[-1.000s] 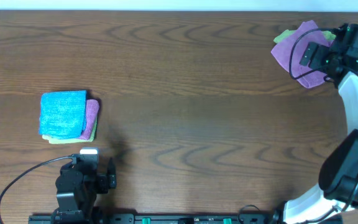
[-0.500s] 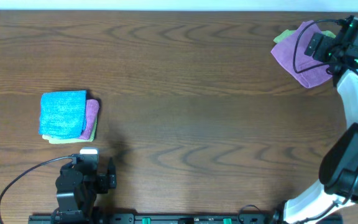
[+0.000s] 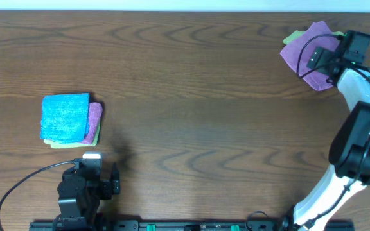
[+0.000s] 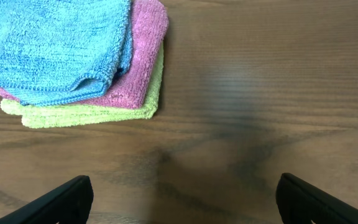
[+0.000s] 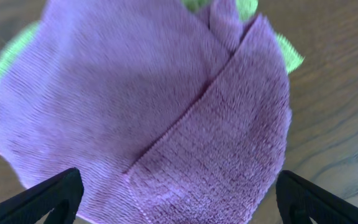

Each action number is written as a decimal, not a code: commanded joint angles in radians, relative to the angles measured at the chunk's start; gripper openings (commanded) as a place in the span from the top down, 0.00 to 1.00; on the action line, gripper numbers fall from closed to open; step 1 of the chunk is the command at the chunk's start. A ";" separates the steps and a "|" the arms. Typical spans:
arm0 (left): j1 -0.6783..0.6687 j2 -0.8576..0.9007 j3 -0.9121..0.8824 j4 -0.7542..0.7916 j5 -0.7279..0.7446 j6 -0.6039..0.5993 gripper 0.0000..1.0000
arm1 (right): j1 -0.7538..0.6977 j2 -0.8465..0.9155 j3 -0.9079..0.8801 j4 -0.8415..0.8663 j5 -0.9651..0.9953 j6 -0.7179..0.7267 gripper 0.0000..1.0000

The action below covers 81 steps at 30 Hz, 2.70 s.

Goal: Fold the cloth
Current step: 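Reach the right gripper to the purple cloth at top right, then pinch the purple cloth edge with the right gripper, then lift and drag the purple cloth toward table center with right gripper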

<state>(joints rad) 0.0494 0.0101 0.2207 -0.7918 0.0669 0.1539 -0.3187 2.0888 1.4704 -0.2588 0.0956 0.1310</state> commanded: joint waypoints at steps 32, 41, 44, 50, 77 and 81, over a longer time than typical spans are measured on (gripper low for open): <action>-0.003 -0.006 -0.035 -0.035 -0.015 -0.001 0.05 | -0.010 0.121 0.022 -0.082 0.009 0.025 0.38; -0.003 -0.006 -0.035 -0.035 -0.015 -0.001 0.05 | -0.009 0.062 0.022 -0.127 0.034 0.010 0.70; -0.003 -0.006 -0.035 -0.035 -0.015 -0.001 0.05 | -0.009 0.017 0.022 -0.156 0.040 0.010 0.84; -0.003 -0.006 -0.035 -0.035 -0.015 -0.001 0.05 | -0.005 -0.066 0.022 -0.255 0.039 0.010 0.99; -0.003 -0.006 -0.035 -0.035 -0.015 -0.001 0.05 | 0.462 -0.156 0.022 -0.629 0.024 0.033 0.99; -0.003 -0.006 -0.035 -0.035 -0.015 -0.001 0.05 | 0.537 -0.198 0.022 -0.664 0.024 0.033 0.99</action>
<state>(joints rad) 0.0494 0.0101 0.2207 -0.7918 0.0669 0.1539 0.1814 1.9530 1.4857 -0.9142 0.1204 0.1509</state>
